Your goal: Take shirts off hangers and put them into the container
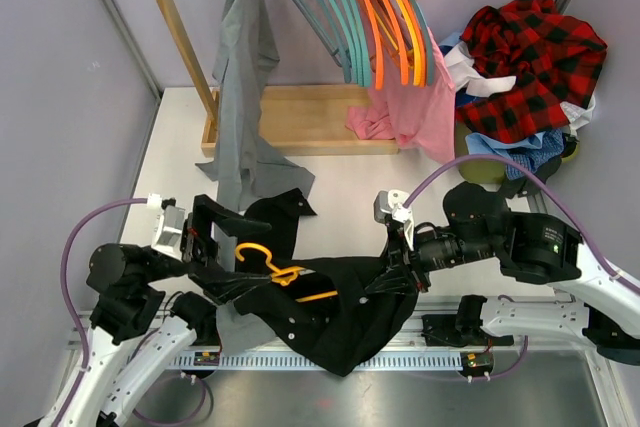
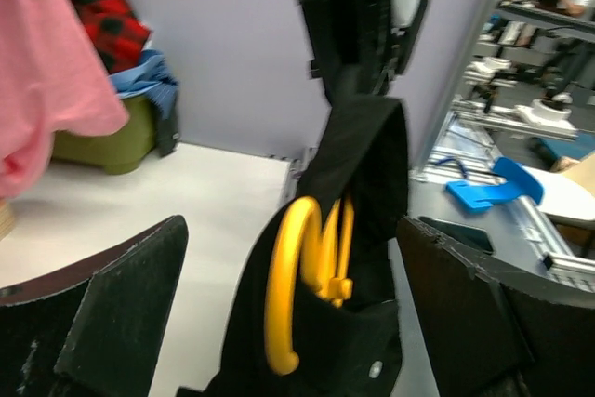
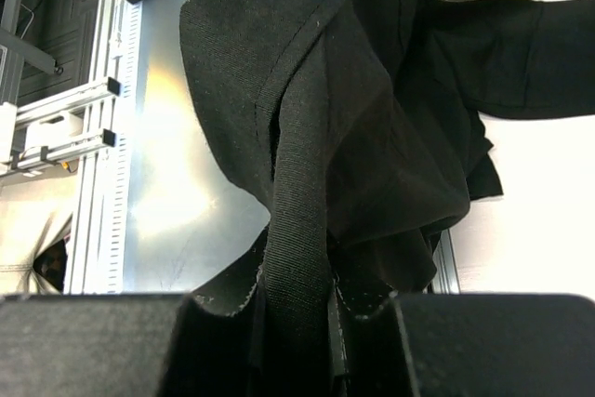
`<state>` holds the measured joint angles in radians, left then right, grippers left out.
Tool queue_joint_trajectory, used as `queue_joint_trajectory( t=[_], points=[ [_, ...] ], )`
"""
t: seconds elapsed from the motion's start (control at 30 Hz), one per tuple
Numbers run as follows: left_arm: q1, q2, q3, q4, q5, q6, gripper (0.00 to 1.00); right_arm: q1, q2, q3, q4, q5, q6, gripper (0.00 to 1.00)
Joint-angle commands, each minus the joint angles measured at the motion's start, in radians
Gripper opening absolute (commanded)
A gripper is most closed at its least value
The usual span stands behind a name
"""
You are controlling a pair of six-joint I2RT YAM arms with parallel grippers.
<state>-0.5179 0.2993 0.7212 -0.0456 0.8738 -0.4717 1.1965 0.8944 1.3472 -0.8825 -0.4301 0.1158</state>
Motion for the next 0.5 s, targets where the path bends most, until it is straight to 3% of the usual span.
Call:
queue_joint_trajectory(
  t=[0.0, 0.17, 0.23, 0.4, 0.47],
  points=[
    [0.001, 0.02, -0.02, 0.239, 0.125, -0.132, 0.98, 0.009, -0.012, 0.0, 0.082, -0.042, -0.016, 0.0],
    [0.001, 0.044, -0.083, 0.491, 0.146, -0.298, 0.96, 0.009, -0.014, -0.014, 0.103, -0.03, -0.025, 0.0],
    [0.001, 0.061, -0.091, 0.523, 0.151, -0.332, 0.94, 0.009, -0.012, -0.016, 0.109, -0.019, -0.028, 0.0],
    [0.001, 0.063, -0.065, 0.44, 0.157, -0.286, 0.84, 0.009, -0.018, -0.014, 0.129, 0.005, -0.028, 0.0],
    [0.001, 0.063, -0.045, 0.338, 0.145, -0.249, 0.72, 0.009, -0.026, -0.016, 0.146, 0.011, -0.025, 0.0]
  ],
)
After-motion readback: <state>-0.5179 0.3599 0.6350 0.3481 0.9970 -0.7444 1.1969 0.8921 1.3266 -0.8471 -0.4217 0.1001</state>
